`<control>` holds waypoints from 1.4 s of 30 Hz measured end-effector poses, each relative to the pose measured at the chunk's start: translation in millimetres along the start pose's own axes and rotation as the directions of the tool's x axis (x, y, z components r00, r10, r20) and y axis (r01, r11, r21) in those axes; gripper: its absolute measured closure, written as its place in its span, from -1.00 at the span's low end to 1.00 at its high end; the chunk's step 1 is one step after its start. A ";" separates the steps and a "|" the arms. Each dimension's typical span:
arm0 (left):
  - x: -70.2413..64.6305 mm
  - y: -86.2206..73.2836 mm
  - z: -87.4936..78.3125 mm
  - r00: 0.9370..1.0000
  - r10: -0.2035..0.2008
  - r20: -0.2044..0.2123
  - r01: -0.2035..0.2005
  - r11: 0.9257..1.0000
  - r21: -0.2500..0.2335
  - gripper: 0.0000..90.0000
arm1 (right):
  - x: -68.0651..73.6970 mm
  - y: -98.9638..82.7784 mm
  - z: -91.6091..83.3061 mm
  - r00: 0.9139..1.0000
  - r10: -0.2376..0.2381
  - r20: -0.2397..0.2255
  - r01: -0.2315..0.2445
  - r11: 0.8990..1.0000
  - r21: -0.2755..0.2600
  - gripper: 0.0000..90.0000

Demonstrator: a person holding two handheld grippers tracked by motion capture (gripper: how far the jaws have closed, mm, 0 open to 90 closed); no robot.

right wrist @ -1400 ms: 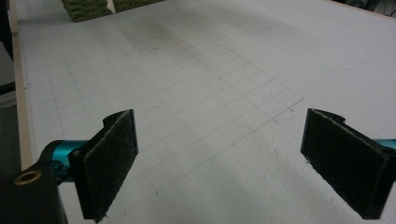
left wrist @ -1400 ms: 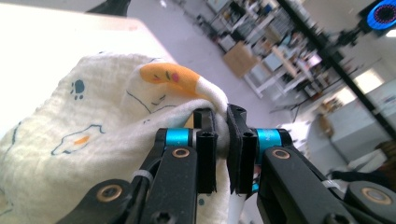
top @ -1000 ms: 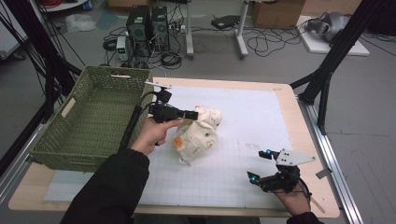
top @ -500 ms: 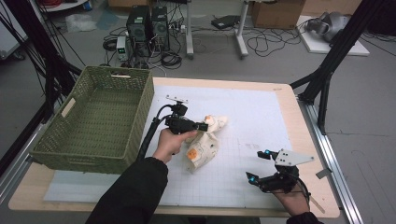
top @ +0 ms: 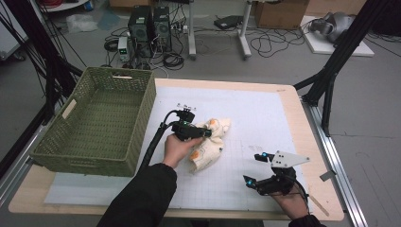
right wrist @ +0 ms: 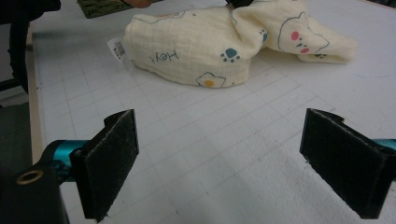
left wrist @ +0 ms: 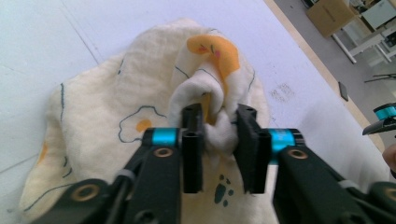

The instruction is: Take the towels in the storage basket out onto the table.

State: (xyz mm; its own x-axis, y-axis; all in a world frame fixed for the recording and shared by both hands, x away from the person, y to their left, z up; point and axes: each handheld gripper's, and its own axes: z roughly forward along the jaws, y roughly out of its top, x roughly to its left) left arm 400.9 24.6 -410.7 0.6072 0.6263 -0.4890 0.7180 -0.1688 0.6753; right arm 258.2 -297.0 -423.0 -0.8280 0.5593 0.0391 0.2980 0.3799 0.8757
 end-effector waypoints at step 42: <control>-10.1 -57.6 -50.3 0.996 0.087 -0.018 -0.088 0.993 -0.073 0.36 | 12.0 29.9 60.5 0.995 -0.015 -0.103 0.019 0.999 0.036 -0.04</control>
State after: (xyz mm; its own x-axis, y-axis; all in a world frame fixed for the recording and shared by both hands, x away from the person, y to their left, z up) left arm 336.3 66.3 -416.8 0.6610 0.6230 -0.4184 0.6352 -0.1676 0.7540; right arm 285.9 -234.4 -425.6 -0.8767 0.4750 0.0755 0.2996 0.4167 0.8583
